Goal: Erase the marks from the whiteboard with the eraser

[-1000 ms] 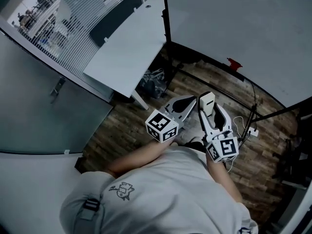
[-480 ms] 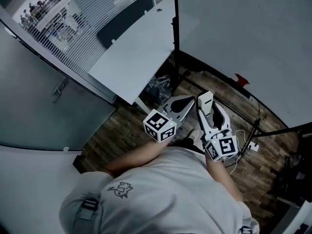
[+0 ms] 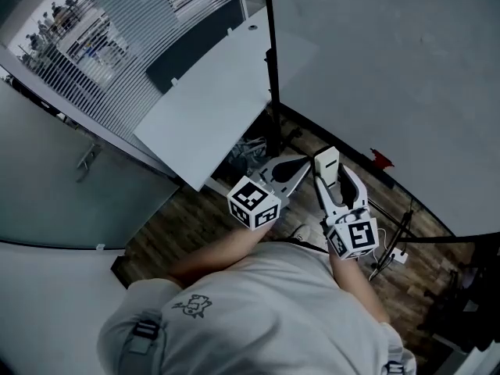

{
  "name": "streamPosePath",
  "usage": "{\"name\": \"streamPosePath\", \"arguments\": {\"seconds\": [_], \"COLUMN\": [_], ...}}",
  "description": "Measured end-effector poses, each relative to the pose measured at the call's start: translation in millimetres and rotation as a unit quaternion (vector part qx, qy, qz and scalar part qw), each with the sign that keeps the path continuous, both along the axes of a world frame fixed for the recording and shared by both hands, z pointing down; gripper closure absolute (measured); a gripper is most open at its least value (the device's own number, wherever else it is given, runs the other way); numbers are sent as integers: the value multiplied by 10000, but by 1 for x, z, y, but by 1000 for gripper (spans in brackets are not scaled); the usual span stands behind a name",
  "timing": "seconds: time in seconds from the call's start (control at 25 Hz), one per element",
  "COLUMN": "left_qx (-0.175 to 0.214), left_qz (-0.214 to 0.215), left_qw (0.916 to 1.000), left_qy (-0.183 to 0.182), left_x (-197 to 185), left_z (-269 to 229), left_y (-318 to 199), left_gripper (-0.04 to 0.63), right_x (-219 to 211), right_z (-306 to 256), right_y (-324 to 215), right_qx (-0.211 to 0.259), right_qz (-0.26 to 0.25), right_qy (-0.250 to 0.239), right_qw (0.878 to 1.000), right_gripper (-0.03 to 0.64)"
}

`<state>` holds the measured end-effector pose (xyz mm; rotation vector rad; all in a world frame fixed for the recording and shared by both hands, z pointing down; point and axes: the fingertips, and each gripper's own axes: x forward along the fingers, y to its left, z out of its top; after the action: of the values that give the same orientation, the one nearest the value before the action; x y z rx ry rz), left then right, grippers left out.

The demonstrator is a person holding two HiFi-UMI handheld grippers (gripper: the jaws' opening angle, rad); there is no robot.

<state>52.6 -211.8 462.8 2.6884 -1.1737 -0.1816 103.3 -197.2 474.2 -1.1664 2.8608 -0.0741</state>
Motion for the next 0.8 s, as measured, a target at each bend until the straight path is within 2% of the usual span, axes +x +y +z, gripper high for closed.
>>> {"name": "streamPosePath", "arguments": {"seconds": [0.28,0.52,0.8], "left_qx": [18,6,-7], "left_qz": [-98,-187,-41], "left_qw": [9999,9997,9999], "left_qy": [-123,-134,124], "left_x": [16,12,0], "left_z": [-8,-19,-42], "left_y": [-78,-121,-155], "left_gripper": [588,588,588], "right_x": [28,35,27], "right_z": [-20,-49,-78], "right_y": [-80,-125,-160], "right_qx": [12,507,923], "right_qz": [-93,-71,130], "right_qy": [-71,190,354], "right_qw": [9999,9985,9950], "right_gripper": [380,380,380]}}
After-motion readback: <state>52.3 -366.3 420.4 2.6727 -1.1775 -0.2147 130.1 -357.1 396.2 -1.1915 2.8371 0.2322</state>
